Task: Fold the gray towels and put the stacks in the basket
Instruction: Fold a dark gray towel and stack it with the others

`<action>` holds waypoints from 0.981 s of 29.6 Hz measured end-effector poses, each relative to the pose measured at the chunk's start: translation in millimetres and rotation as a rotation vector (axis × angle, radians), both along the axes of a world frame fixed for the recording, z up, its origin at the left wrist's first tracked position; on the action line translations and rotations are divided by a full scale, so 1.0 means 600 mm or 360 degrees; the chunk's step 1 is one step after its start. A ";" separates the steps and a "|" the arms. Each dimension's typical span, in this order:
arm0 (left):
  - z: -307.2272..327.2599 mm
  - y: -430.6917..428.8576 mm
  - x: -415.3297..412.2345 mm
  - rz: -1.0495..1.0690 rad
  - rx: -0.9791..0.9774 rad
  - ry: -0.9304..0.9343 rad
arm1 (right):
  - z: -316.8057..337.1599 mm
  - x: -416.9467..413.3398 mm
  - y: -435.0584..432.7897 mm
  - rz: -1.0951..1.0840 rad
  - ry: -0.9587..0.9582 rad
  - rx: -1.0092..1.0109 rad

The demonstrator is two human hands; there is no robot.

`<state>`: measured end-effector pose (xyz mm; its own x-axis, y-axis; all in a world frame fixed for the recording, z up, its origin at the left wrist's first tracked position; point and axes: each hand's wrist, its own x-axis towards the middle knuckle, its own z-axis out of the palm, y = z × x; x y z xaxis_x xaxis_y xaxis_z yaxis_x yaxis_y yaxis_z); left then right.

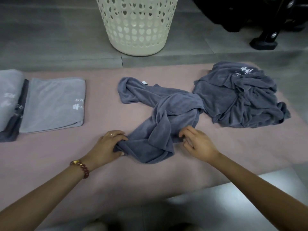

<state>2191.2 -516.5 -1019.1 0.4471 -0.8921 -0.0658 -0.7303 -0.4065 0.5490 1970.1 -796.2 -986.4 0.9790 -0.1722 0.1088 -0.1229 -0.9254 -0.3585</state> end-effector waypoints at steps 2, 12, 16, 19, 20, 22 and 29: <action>0.002 -0.001 0.002 -0.0033 -0.0023 0.0113 | 0.023 0.018 0.011 -0.0144 -0.0024 0.0202; 0.040 -0.017 -0.012 -0.0012 -0.0218 0.0388 | 0.015 0.123 0.097 0.0353 0.0614 -0.0658; 0.059 -0.033 -0.016 0.0202 -0.0381 0.0893 | 0.043 0.118 0.044 0.0138 0.0386 -0.0107; 0.057 -0.040 -0.007 0.0295 -0.0439 0.0953 | 0.061 0.071 -0.018 -0.0036 0.0462 0.0117; 0.055 -0.042 -0.004 0.0335 -0.0453 0.0977 | 0.059 0.050 -0.039 -0.0089 0.0527 0.0102; 0.050 -0.044 -0.005 0.0434 -0.0483 0.1071 | 0.045 0.004 -0.065 -0.0183 0.0625 0.0130; 0.046 -0.060 -0.017 0.0538 -0.0435 0.1179 | 0.019 -0.068 -0.034 -0.0599 0.0349 0.0572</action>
<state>2180.8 -552.8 -991.8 0.6184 -0.7457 -0.2481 -0.0082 -0.3219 0.9468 1929.2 -816.7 -975.2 0.8362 -0.5023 -0.2201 -0.5277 -0.6277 -0.5723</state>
